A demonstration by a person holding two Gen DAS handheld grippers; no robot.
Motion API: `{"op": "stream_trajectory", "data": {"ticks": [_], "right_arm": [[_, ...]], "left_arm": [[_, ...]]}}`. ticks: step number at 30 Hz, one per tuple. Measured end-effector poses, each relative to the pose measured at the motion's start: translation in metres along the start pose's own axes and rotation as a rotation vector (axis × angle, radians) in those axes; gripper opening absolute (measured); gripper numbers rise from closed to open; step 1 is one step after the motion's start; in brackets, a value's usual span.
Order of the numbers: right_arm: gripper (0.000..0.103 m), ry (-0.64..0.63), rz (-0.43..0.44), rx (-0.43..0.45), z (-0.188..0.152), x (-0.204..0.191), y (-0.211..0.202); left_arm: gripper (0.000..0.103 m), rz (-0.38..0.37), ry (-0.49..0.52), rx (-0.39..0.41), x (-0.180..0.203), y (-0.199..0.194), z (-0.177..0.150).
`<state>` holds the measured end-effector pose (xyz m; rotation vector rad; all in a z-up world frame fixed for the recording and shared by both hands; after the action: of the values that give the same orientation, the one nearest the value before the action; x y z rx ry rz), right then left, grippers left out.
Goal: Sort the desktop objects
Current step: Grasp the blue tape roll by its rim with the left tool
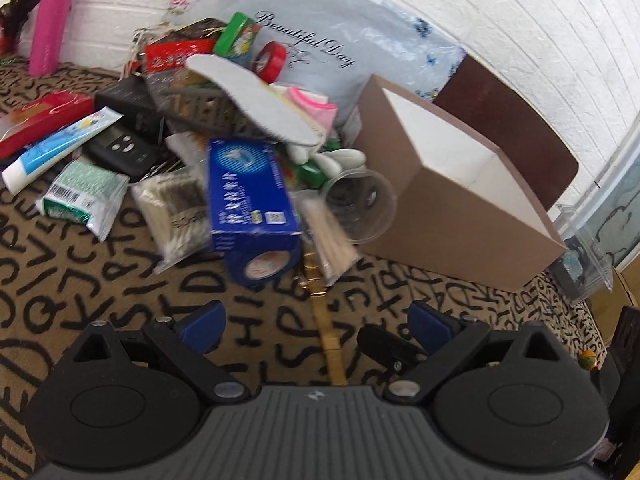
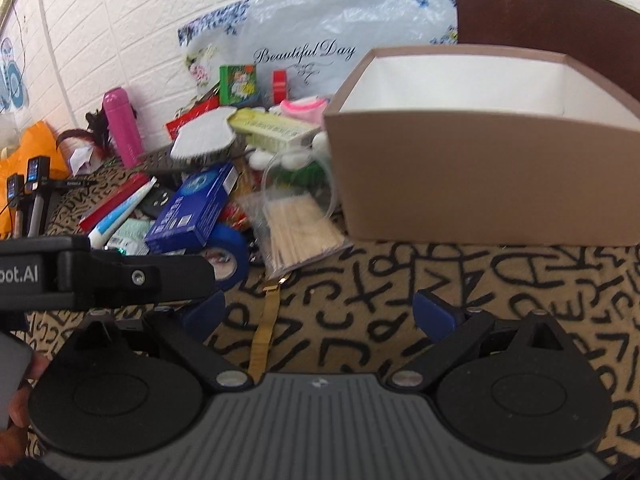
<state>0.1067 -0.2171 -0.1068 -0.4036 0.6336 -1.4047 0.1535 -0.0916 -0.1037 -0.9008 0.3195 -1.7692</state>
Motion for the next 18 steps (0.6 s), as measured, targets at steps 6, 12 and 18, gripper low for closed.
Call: {"op": "stream_trajectory", "data": {"ticks": [6, 12, 18], "right_arm": [[0.098, -0.071, 0.034, -0.041, -0.022, -0.026, 0.014], [0.092, -0.157, 0.070, -0.027, -0.028, -0.051, 0.020], [0.075, -0.190, 0.090, -0.002, -0.026, -0.062, 0.025]], "left_arm": [[0.100, 0.036, -0.034, 0.003, -0.024, 0.001, -0.001], [0.097, 0.028, -0.039, 0.035, -0.037, 0.003, 0.005], [0.085, 0.033, -0.030, 0.016, -0.048, 0.014, 0.010]]}}
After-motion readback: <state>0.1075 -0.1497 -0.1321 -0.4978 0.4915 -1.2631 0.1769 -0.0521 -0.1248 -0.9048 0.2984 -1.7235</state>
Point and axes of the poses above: each gripper's, at about its wrist camera, not at the fingertips, and y roughly the way its jaws point, x to its right, z to its top, the point moved 8 cm from there along y, roughly the way its jaws point, and after that the axes turned 3 degrees about -z, right-handed, at the moved point
